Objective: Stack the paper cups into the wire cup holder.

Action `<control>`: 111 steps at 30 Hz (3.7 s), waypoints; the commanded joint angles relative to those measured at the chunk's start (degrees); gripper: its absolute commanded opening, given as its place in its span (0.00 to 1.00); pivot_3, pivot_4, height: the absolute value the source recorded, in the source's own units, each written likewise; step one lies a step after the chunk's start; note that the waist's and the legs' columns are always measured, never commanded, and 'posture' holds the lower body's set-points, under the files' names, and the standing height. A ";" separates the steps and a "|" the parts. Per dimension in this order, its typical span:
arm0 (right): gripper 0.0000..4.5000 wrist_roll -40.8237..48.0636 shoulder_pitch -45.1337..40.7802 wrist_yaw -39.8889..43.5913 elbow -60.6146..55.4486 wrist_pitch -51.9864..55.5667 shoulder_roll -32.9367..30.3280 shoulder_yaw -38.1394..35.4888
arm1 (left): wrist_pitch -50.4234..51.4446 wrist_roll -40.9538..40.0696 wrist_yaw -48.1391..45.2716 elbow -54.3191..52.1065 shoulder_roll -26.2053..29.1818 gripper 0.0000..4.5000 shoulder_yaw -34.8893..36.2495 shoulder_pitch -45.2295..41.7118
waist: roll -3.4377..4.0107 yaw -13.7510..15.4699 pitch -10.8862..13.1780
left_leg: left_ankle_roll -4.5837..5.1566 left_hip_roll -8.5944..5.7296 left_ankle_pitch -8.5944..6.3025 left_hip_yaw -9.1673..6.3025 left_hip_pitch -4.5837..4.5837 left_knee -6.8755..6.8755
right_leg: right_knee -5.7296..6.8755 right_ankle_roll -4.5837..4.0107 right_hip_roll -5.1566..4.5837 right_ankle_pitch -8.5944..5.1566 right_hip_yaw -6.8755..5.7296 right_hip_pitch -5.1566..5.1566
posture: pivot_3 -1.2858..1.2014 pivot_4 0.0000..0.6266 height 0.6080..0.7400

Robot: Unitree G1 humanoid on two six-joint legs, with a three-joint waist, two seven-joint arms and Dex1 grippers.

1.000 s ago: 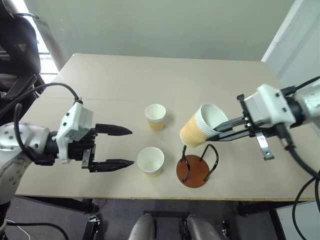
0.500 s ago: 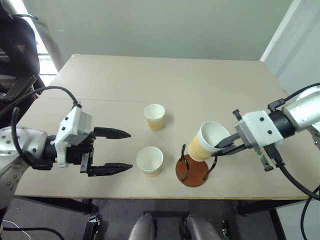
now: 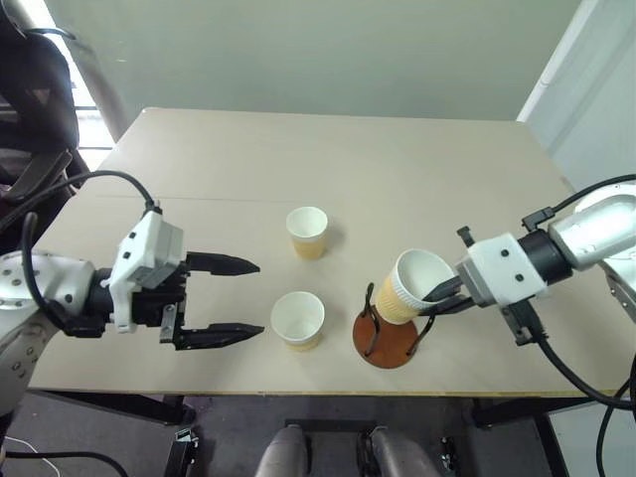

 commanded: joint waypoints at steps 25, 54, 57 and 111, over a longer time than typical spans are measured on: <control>0.99 -5.66 0.89 -2.51 18.73 -1.53 -7.13 -11.31 | -9.35 12.43 -11.40 2.19 7.20 1.00 -17.82 -13.44 | -0.02 1.24 0.00 | -0.03 -0.01 0.01 -0.07 -0.24 0.07 | -0.04 -0.27 -0.04 0.06 0.00 -0.15 | 0.52 0.24 1.00; 1.00 -4.23 44.27 -7.50 -0.28 13.30 -6.77 -57.41 | -28.39 22.09 -22.20 20.51 0.41 0.70 -54.78 -37.18 | 0.08 0.71 0.03 | 0.05 -0.04 -0.09 -0.03 -0.48 0.19 | -0.13 0.41 -0.07 0.16 -0.01 -0.22 | 0.52 0.24 1.00; 1.00 -3.91 45.09 -7.37 -1.07 13.95 -6.80 -58.80 | -29.58 23.10 -22.20 21.37 0.02 0.46 -56.39 -37.84 | 0.08 0.70 0.03 | 0.08 -0.05 -0.07 -0.02 -0.47 0.21 | -0.13 0.47 -0.07 0.13 -0.01 -0.21 | 0.52 0.24 1.00; 1.00 43.45 47.05 -21.41 -19.01 39.74 -4.41 -91.37 | -61.54 -8.61 -22.20 48.20 -21.77 0.01 -90.32 -87.64 | 0.24 1.47 0.09 | 1.34 -1.11 -0.80 0.25 -1.09 1.24 | -0.16 2.27 -0.76 -0.46 0.85 -0.07 | 0.52 0.24 1.00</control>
